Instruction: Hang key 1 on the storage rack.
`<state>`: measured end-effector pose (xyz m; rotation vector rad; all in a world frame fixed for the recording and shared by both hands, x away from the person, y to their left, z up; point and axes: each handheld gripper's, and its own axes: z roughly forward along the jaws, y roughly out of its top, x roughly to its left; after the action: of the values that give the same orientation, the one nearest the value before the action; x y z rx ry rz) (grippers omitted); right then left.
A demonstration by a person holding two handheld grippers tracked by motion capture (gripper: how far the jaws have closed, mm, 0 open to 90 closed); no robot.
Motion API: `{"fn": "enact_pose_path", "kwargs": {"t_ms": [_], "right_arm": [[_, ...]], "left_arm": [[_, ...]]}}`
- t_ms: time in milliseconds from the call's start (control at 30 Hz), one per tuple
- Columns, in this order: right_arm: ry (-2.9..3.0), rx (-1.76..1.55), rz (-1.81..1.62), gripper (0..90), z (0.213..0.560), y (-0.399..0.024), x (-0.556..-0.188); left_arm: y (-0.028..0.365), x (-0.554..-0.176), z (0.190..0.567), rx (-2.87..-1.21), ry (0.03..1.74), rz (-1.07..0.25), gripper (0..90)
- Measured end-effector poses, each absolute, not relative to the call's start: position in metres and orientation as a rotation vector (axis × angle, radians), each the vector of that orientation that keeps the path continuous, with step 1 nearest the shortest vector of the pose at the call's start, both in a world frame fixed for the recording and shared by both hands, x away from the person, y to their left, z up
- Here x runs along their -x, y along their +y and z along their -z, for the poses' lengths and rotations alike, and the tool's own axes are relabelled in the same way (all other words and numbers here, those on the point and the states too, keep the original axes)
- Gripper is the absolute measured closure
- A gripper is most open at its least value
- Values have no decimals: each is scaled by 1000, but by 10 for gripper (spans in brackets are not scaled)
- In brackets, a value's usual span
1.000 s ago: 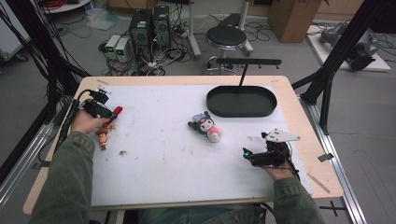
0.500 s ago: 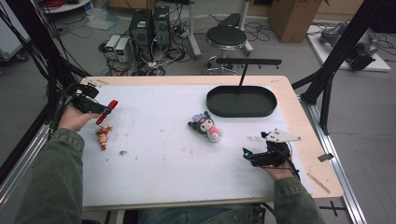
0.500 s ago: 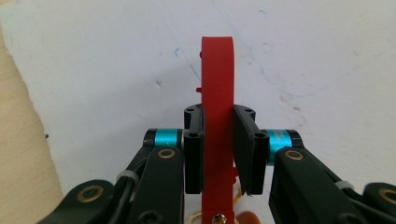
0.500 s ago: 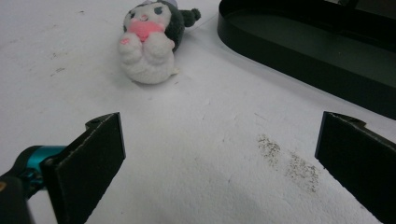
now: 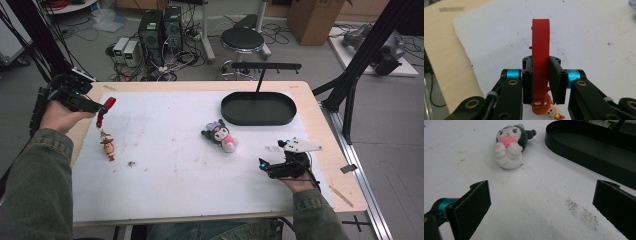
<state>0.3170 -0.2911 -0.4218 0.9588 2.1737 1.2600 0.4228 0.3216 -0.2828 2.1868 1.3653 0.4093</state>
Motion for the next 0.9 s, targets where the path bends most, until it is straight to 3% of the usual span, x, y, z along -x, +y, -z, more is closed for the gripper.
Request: {"fn": "enact_pose_path", "kwargs": {"t_ms": [400, 900], "right_arm": [[2176, -944, -1273, 6, 420, -288, -319], [2174, -953, -1283, 6, 420, -289, -320]], "left_arm": [[311, -410, 235, -2132, 1303, -415, 747], [267, -418, 217, -2141, 1195, -375, 748]]}}
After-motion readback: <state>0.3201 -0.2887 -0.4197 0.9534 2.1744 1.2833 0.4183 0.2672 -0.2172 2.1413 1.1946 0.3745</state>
